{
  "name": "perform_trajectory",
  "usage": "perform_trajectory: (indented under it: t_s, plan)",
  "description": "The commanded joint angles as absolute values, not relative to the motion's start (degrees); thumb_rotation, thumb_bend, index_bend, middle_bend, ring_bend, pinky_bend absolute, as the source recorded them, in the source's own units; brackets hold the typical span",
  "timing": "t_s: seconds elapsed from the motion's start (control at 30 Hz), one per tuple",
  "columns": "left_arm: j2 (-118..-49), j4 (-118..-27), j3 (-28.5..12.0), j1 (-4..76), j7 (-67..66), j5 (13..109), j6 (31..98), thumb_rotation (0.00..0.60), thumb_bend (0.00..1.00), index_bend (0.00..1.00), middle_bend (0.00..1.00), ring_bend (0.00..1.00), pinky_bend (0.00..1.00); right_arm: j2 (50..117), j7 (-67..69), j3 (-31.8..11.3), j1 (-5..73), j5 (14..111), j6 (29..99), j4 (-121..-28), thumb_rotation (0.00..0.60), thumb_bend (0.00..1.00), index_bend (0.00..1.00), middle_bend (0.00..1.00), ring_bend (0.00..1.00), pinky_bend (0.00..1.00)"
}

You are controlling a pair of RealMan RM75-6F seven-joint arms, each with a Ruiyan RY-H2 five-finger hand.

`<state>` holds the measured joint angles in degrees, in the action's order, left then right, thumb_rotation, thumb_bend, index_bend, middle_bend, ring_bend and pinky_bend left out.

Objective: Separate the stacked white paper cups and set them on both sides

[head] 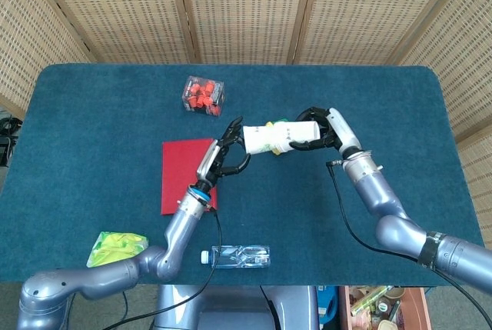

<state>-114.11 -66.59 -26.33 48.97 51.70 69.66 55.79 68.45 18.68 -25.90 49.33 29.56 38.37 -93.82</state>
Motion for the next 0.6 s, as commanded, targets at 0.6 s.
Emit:
perform_trajectory:
  t_s: [0.6]
  plan:
    - [-91.83, -94.17, -20.65, 34.58, 22.34, 66.33, 67.09, 0.600, 0.45, 0.69, 0.09, 0.00, 0.00, 63.89, 14.45, -22.05, 44.24, 32.51, 45.93, -103.06, 0.600, 0.11, 0.78, 0.62, 0.50, 0.74]
